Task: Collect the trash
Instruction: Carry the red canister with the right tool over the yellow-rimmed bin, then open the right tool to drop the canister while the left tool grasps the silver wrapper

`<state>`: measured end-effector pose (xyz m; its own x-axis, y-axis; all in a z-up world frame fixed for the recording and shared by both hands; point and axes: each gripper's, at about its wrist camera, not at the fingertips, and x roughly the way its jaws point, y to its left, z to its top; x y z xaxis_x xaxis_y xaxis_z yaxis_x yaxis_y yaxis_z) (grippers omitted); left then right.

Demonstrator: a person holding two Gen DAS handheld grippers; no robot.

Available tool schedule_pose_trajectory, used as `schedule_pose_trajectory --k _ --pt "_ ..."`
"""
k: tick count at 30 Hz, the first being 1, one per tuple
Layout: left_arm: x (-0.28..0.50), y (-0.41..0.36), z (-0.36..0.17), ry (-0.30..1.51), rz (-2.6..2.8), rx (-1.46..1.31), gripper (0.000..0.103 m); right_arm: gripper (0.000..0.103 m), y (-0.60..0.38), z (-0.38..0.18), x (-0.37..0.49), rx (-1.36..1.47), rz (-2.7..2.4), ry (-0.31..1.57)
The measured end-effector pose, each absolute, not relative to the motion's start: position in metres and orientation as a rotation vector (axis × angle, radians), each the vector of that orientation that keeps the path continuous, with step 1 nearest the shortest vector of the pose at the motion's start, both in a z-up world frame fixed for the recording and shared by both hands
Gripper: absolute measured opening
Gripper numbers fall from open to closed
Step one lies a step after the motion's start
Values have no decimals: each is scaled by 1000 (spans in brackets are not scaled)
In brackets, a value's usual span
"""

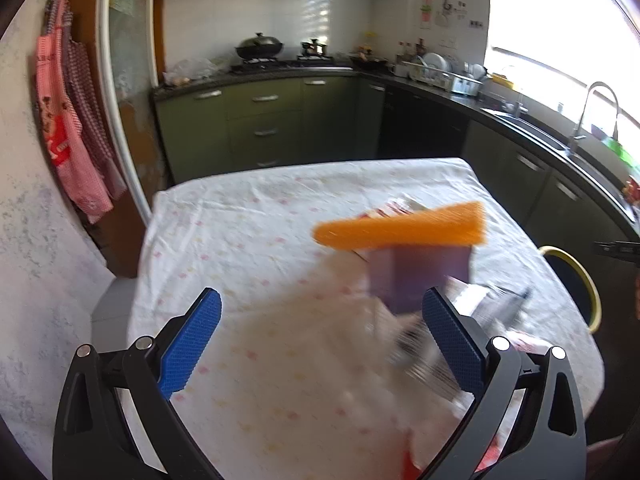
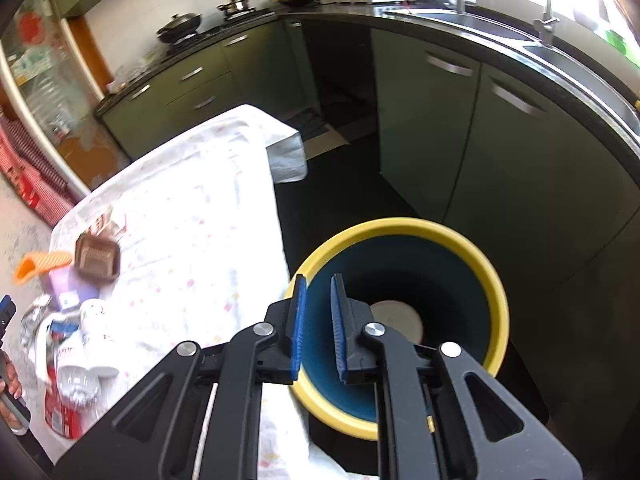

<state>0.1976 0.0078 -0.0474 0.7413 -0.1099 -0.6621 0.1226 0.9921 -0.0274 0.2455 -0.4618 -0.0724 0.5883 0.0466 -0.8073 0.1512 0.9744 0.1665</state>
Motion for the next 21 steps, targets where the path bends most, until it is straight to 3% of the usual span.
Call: schedule_pose_trajectory --k 15,17,21 --pt "197 -65 -50 744 -520 221 90 26 -457 -71 209 246 3 924" --pt "207 -71 -52 769 -565 254 87 27 -458 -74 206 251 8 926" --pt "222 -76 -61 826 -631 266 67 28 -457 -80 203 261 15 935"
